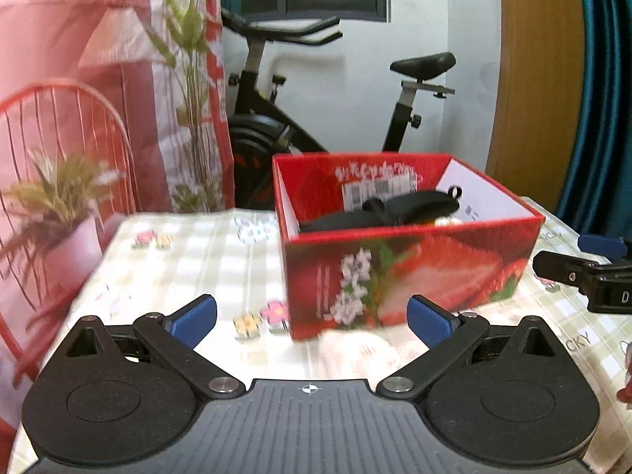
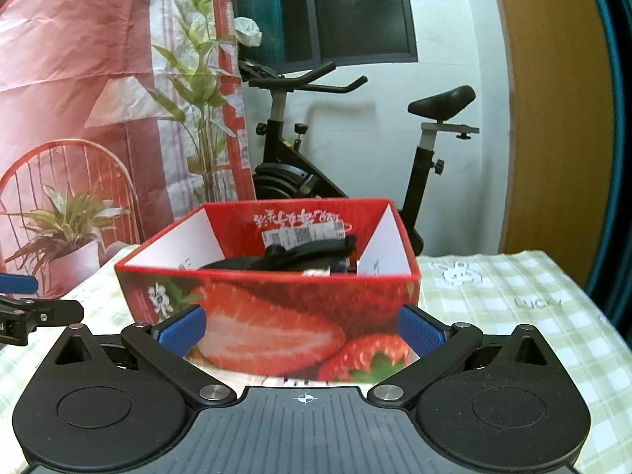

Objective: Organize soft objects
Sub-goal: 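Move both tools down to the grey knit cloth on the table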

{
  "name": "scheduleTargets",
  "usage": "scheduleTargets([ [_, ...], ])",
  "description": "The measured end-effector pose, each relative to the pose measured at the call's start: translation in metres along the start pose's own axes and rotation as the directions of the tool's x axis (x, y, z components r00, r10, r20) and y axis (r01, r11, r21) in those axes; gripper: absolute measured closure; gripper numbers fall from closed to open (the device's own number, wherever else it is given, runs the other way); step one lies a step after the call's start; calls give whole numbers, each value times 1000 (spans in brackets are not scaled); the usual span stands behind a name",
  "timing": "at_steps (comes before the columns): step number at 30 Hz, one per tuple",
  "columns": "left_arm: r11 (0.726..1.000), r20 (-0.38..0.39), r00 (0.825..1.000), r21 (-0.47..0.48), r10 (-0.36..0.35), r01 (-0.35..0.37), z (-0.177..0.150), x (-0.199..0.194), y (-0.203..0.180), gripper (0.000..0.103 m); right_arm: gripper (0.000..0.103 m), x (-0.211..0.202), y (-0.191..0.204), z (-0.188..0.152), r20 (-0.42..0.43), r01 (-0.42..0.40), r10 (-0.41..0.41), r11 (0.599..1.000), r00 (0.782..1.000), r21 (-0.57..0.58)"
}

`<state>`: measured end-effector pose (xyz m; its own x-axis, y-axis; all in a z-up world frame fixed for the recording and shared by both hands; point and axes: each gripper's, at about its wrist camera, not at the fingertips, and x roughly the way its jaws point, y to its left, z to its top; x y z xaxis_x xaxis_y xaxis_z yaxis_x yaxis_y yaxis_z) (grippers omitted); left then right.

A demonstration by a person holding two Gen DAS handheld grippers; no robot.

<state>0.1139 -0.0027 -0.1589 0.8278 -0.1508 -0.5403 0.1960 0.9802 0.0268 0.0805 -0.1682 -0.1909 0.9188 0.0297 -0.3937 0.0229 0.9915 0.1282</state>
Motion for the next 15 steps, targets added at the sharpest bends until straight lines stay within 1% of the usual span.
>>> scheduleTargets([
  [3, 1000, -26, 999, -22, -20, 20, -13, 5, 1, 0, 0, -2, 0, -14, -4, 1, -1, 1000, 1000, 11],
  [5, 999, -33, 999, -29, -20, 19, -21, 7, 2, 0, 0, -3, 1, -24, -13, -1, 1, 1000, 1000, 13],
  [11, 999, -13, 1000, -29, -25, 25, -41, 5, 3, 0, 0, -7, 8, -48, -33, -7, 7, 1000, 999, -13],
  [15, 999, -35, 999, -44, -18, 16, -53, 7, 5, 0, 0, -9, 10, -63, -49, -1, 0, 1000, 999, -14],
])
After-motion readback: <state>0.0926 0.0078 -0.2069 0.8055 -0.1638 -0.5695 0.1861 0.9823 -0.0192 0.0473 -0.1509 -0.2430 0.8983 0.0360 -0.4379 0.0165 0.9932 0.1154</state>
